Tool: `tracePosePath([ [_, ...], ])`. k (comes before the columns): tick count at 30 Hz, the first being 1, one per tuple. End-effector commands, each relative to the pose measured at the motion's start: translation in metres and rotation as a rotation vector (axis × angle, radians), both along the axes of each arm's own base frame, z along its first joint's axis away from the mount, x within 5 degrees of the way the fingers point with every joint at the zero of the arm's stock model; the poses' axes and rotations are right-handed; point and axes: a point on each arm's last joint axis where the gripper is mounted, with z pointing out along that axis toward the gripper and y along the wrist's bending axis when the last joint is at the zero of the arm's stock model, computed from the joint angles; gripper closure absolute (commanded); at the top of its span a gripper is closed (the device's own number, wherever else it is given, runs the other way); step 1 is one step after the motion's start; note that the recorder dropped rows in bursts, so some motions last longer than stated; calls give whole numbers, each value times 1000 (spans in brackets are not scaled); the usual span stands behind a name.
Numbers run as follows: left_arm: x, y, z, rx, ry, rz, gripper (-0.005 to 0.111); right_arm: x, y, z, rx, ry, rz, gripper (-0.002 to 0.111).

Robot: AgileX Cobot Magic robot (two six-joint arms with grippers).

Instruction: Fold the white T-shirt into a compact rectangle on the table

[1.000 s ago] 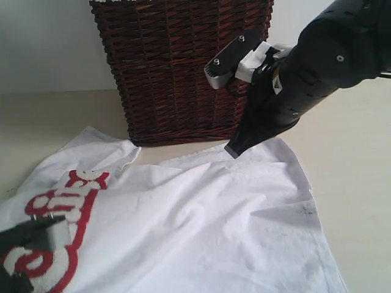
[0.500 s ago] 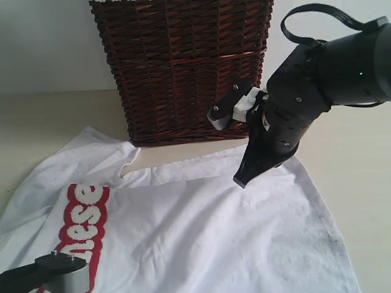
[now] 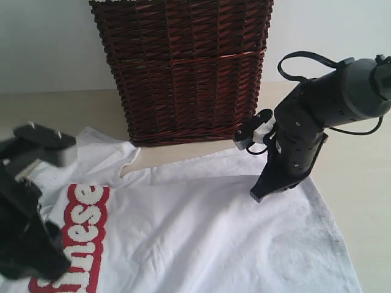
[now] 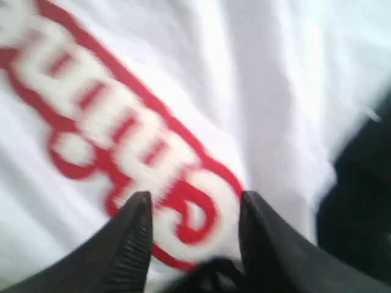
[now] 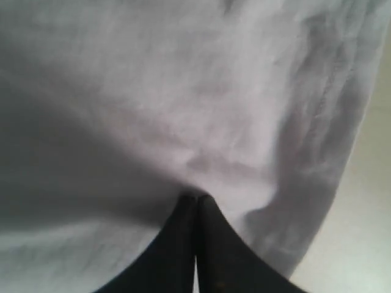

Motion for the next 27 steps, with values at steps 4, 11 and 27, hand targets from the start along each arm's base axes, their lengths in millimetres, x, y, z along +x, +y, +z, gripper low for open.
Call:
tracePosePath([
  [4, 67, 35, -21, 129, -204, 301, 98, 11, -36, -30, -30, 70, -136, 108],
  [11, 113, 75, -74, 186, -93, 460, 99, 19, -85, -38, -18, 100, -322, 108],
  [27, 155, 53, -113, 2, 17, 368, 48, 27, -118, -37, 19, 52, -456, 108],
])
